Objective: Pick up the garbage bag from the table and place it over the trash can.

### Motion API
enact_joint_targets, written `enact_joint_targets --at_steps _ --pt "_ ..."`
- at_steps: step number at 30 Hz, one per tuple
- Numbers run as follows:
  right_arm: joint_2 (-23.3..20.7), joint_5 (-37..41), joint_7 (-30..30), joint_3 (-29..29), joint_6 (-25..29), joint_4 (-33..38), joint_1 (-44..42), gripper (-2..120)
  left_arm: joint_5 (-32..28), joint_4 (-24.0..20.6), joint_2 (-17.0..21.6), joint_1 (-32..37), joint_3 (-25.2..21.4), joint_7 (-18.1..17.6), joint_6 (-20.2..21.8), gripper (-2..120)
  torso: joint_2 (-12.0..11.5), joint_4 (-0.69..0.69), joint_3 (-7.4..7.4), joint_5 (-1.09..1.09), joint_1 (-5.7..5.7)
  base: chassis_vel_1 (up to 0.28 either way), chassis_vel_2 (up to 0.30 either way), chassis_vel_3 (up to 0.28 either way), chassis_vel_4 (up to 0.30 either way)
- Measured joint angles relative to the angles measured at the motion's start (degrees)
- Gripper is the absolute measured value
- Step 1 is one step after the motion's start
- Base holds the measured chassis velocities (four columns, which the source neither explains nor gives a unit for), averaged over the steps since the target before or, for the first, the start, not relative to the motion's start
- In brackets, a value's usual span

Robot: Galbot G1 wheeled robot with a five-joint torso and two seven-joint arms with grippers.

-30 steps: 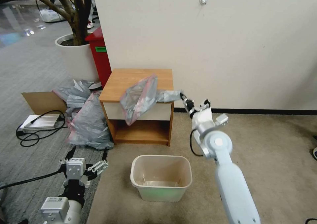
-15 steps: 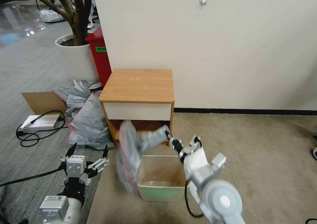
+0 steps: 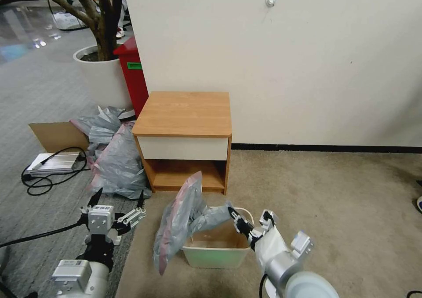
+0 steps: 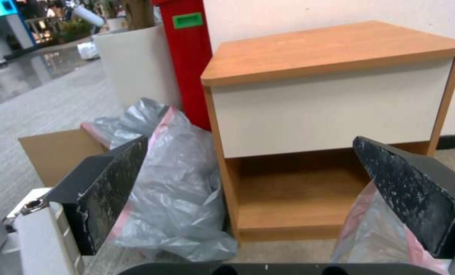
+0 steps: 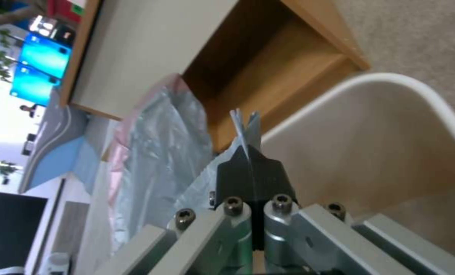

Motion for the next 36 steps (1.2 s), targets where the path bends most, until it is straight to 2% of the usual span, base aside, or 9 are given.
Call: enact_joint_targets --at_steps 3,4,9,13,20,22,27,31,36 --pt "0.06 -0.79 0.01 0.18 -0.26 -0.03 -0.74 0 0.02 0.09 -0.01 0.00 0.05 -0.01 -0.05 100 0.00 0.00 0.00 0.00 0.00 0.000 0.000 0.000 0.000" --pt "0.12 -1.26 0.02 0.21 -0.27 -0.05 -1.05 7 0.02 0.14 -0.02 -0.01 0.08 -0.02 -0.06 100 0.00 0.00 0.00 0.00 0.00 0.000 0.000 0.000 0.000" --pt "0.24 -2.59 0.04 0.45 -0.13 0.09 -1.76 21 0.03 0.41 0.03 -0.06 0.16 -0.03 -0.08 100 0.00 0.00 0.00 0.00 0.00 0.000 0.000 0.000 0.000" --pt "0.11 -5.39 0.29 0.89 1.08 1.63 -3.11 40 0.41 0.86 0.19 -0.50 1.12 -0.49 -0.09 100 0.00 0.00 0.00 -0.01 0.00 0.000 0.000 0.000 0.000" --pt "0.31 -6.73 0.51 0.64 1.44 3.30 -4.50 62 0.65 1.36 0.61 -0.81 2.12 -1.34 0.22 100 0.00 0.00 0.00 -0.01 0.00 0.000 0.000 0.000 0.000" --pt "0.87 -7.51 0.51 0.44 1.54 3.96 -4.93 74 1.18 2.43 1.63 -1.28 2.96 -1.34 0.95 100 0.00 0.00 0.00 -0.01 0.00 0.000 0.000 0.000 0.000" --pt "1.36 -8.55 0.50 0.41 1.67 4.49 -4.95 91 3.05 3.86 3.19 -1.99 5.52 -0.65 1.68 100 0.00 0.00 0.00 -0.01 0.00 0.000 0.000 0.000 0.000" --pt "1.42 -9.20 0.49 0.39 2.01 4.58 -4.89 100 3.92 5.53 4.56 -3.09 8.22 -0.88 2.58 100 0.00 0.00 0.00 0.00 0.00 0.000 0.000 0.000 0.000" --pt "1.59 -11.74 0.67 0.00 4.65 4.26 -4.79 100 4.36 9.07 5.44 -5.84 10.65 -1.40 3.75 93 0.00 0.00 0.00 0.00 -0.01 0.000 0.000 0.000 0.000"
